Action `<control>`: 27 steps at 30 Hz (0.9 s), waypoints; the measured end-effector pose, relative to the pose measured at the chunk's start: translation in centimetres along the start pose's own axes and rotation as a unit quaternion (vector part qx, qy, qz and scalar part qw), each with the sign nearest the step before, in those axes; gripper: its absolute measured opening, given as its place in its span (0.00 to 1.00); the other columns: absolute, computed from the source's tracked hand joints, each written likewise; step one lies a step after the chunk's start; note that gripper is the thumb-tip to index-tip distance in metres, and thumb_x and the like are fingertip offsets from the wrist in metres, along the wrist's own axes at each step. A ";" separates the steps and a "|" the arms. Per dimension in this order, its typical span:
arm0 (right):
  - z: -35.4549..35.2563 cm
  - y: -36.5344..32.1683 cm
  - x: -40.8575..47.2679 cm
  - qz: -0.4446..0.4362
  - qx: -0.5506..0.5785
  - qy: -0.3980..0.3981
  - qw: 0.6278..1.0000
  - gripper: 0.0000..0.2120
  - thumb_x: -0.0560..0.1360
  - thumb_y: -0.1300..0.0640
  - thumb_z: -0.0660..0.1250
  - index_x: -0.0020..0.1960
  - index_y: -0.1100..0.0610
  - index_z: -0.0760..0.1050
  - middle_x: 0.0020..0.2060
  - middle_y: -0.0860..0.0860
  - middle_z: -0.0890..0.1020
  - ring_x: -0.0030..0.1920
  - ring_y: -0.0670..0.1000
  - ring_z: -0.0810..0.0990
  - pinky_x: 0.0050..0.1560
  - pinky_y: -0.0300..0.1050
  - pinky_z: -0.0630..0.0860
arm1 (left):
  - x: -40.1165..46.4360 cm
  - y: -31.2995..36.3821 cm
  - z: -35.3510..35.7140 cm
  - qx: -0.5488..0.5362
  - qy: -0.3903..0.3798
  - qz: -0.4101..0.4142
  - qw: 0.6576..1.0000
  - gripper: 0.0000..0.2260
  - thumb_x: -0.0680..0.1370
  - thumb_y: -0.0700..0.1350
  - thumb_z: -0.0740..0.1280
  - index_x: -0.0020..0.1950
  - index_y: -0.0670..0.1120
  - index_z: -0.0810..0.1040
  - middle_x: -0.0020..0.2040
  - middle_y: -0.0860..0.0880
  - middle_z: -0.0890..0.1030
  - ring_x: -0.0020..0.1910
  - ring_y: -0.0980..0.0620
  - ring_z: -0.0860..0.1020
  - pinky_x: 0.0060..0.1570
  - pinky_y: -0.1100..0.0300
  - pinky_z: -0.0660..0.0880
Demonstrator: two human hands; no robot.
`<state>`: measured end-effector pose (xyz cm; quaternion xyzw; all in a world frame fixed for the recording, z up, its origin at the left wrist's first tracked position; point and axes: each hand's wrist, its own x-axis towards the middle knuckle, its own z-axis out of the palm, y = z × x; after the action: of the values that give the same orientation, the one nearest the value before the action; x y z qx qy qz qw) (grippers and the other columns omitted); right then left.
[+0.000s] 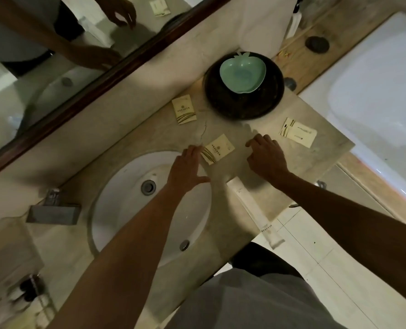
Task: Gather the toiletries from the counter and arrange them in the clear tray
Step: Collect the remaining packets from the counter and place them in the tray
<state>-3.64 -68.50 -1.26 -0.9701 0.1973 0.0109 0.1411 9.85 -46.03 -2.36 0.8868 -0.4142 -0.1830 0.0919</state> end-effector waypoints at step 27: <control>3.9 -0.8 5.8 -0.173 -0.001 -0.169 0.970 0.34 0.72 0.44 0.69 0.75 0.50 0.64 0.74 0.52 0.65 0.72 0.54 0.62 0.72 0.51 0.63 | 11.1 -0.1 0.0 -0.105 0.095 -0.121 0.982 0.31 0.68 0.51 0.76 0.67 0.46 0.67 0.62 0.46 0.74 0.60 0.45 0.72 0.59 0.50 0.69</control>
<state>2.19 -68.89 -5.26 -0.9736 -0.0005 0.1507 0.1714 16.46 -54.51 -5.10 0.9293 -0.2713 -0.1503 0.2004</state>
